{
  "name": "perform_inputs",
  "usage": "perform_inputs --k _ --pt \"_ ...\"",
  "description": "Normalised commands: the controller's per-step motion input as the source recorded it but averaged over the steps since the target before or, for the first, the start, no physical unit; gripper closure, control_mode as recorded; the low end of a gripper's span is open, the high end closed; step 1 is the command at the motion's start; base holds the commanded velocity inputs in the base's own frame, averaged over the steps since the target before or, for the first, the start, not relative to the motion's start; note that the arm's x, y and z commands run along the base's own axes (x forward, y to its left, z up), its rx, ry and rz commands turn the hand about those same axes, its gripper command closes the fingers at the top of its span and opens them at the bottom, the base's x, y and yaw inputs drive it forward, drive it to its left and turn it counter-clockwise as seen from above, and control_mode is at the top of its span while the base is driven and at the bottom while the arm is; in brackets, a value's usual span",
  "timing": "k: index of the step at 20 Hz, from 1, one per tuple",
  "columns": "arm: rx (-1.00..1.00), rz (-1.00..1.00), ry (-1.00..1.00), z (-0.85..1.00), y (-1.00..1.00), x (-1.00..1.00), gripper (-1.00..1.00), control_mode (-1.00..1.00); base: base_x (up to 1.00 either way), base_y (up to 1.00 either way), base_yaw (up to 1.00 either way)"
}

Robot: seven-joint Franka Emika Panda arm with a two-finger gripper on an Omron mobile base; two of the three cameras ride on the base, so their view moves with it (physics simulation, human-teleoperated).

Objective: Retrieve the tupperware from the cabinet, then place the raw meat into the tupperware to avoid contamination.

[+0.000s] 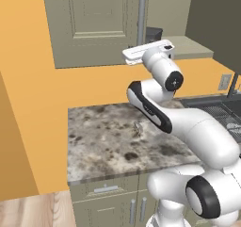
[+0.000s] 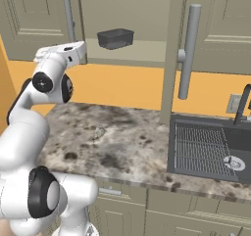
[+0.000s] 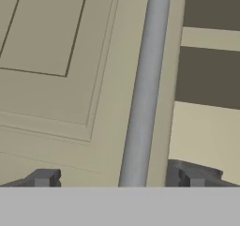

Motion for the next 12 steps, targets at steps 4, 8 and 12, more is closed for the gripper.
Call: perform_inputs --k 4,8,12 --pt "0.00 0.00 0.00 0.00 0.00 0.19 -1.00 -1.00 0.00 0.00 0.00" --pt "0.00 0.00 0.00 -0.01 0.00 0.18 -1.00 -1.00 0.00 0.00 0.00" --pt "0.00 0.00 0.00 -0.02 0.00 0.18 -1.00 -1.00 0.00 0.00 0.00"
